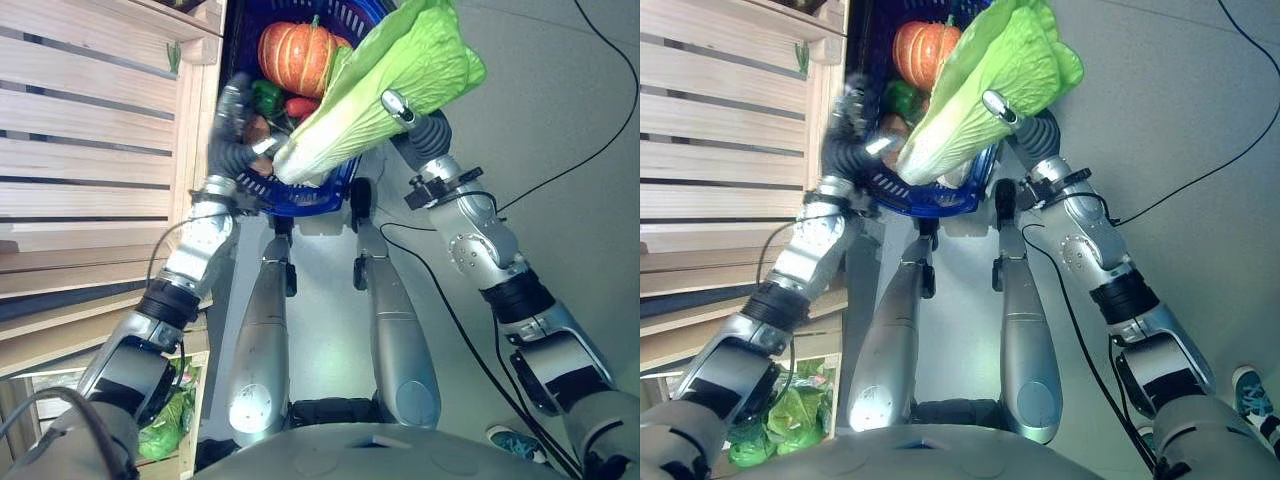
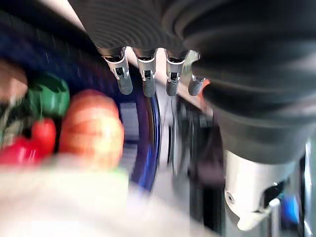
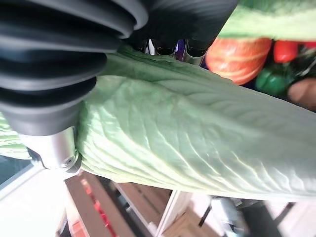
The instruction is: Pick up fruits and vegetables into the basket
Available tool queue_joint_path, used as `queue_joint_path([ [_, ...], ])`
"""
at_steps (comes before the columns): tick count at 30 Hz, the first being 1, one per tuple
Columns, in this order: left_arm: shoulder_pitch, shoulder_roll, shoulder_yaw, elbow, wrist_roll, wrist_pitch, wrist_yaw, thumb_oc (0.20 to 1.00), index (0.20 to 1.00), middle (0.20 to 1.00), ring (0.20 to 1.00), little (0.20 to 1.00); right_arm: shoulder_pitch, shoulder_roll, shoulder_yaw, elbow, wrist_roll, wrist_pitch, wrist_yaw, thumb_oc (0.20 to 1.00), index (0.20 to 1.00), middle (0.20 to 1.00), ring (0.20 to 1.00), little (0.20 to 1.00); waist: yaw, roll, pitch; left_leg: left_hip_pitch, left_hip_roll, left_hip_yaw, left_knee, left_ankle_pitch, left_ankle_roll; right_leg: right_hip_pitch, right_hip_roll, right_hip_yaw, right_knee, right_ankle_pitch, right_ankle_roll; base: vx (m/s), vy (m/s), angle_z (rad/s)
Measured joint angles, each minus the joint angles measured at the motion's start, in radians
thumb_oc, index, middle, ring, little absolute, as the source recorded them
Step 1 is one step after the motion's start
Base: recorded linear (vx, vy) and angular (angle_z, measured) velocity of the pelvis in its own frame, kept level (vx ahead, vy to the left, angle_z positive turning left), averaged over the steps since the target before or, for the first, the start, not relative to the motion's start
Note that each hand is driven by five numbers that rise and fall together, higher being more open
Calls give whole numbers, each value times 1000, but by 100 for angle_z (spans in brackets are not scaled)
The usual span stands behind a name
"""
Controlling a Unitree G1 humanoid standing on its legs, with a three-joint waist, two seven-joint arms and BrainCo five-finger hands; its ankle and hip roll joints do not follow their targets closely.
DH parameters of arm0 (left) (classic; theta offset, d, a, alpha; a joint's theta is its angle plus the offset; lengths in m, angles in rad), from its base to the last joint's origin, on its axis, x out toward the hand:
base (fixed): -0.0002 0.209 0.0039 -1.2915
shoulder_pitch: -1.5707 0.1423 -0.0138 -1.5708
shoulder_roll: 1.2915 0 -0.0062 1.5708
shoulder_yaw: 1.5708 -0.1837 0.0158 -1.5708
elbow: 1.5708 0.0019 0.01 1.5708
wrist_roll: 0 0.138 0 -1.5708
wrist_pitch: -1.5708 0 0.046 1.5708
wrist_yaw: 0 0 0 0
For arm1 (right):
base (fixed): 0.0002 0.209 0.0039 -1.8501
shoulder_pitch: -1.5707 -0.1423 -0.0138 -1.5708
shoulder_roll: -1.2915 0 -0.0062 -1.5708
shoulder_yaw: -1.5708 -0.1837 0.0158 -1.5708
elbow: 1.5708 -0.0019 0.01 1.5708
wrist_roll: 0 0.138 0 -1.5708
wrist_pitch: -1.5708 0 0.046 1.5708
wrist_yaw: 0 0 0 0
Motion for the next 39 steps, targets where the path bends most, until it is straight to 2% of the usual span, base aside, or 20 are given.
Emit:
queue_joint_path([
  [9, -14, -1, 16, 81, -5, -1, 29, 1000, 1000, 1000, 1000, 1000, 22, 0, -1, 5, -63, 6, -6, 200, 200, 200, 200, 200, -4, 0, 0, 5, 0, 3, 2, -1, 2, 3, 0, 3, 1, 4, 0, -2, 7, 0],
  [16, -15, -1, 18, 126, -5, -1, 66, 1000, 1000, 1000, 1000, 1000, 5, -6, -22, 52, -132, 5, -91, 200, 200, 200, 200, 200, -4, 0, 0, 4, 0, 5, 5, -1, 2, 4, 0, 6, 0, 1, 4, -1, 9, 0],
  [22, -34, -1, 18, 203, -5, 3, 78, 1000, 1000, 1000, 1000, 1000, -71, -12, -17, 128, -197, 16, -136, 200, 200, 200, 200, 200, -4, 0, 0, 4, 0, 6, 8, -2, 1, 3, 1, 8, 0, 1, 4, 0, 0, 0],
  [27, -56, -1, 16, 284, -7, 4, 76, 1000, 1000, 1000, 1000, 1000, -190, -12, 24, 227, -246, 55, -184, 200, 200, 200, 200, 200, 8, 0, 0, 1, 0, 3, 11, -1, 1, 3, 0, 2, 1, 1, 4, 1, -2, 1],
  [30, -78, -2, 10, 304, -13, 3, 56, 1000, 1000, 1000, 1000, 1000, -297, -10, 63, 339, -266, 105, -206, 200, 200, 200, 200, 200, 31, 1, 0, -3, 1, -3, 13, 0, -1, 3, -1, -4, 1, 1, 4, 14, -23, 4],
  [34, -115, 1, -18, 330, -35, 2, 21, 1000, 1000, 1000, 1000, 1000, -409, 3, 99, 499, -255, 135, -216, 200, 200, 200, 200, 200, 68, 3, 2, -4, 0, -12, 16, 2, -3, 3, -4, -13, 9, 4, -1, 22, -19, 5],
  [39, -154, 2, -87, 348, -35, 1, -12, 1000, 1000, 1000, 1000, 1000, -521, 28, 139, 662, -195, 175, -214, 200, 200, 200, 200, 200, 106, 6, 3, -12, -8, -36, 18, 10, -7, -6, -20, -64, 36, -9, -17, 29, -24, 14],
])
